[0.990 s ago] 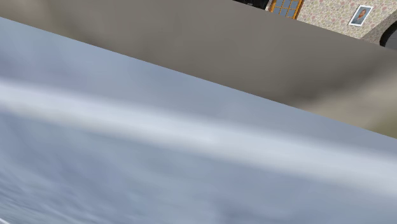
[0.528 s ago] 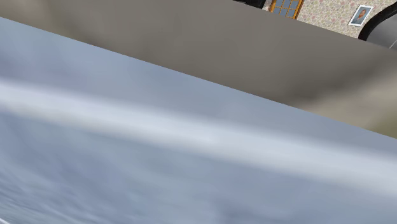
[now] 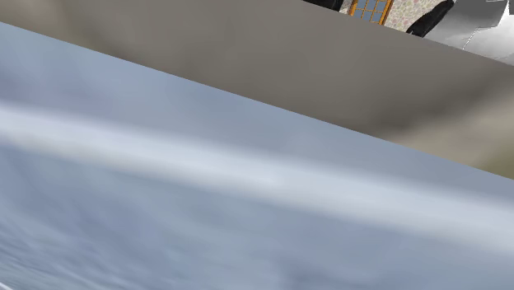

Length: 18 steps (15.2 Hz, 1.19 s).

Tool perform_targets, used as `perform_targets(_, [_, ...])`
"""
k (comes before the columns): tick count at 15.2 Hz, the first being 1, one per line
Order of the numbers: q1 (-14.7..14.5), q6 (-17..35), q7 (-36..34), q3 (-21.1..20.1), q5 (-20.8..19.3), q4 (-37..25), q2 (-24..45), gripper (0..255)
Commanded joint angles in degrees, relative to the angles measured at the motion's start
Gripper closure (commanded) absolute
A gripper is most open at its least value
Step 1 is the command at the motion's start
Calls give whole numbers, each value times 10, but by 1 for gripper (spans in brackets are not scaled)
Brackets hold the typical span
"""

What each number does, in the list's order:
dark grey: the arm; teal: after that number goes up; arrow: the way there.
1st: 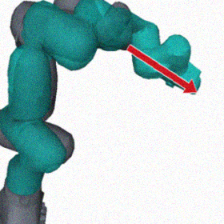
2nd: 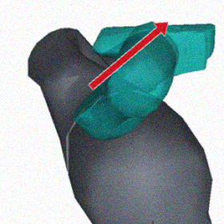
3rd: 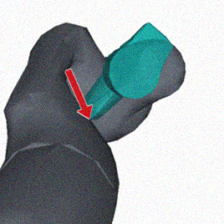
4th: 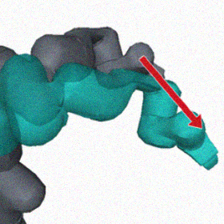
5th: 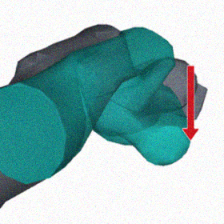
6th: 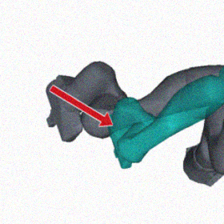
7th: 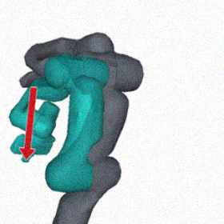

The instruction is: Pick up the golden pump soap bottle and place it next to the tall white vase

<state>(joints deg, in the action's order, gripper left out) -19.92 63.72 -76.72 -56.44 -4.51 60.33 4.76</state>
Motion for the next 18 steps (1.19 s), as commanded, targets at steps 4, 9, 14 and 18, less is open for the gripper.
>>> perform_targets(4, [-105, -9, -81, -21, -95, -65, 93, 255])
perform_targets(9, [-22, 65, -47, -20, -21, 53, 21, 255])
perform_targets(14, [18, 121, -13, -4, 34, 142, -38, 255])
perform_targets(18, [31, 160, 9, 11, 65, 200, -74, 255])
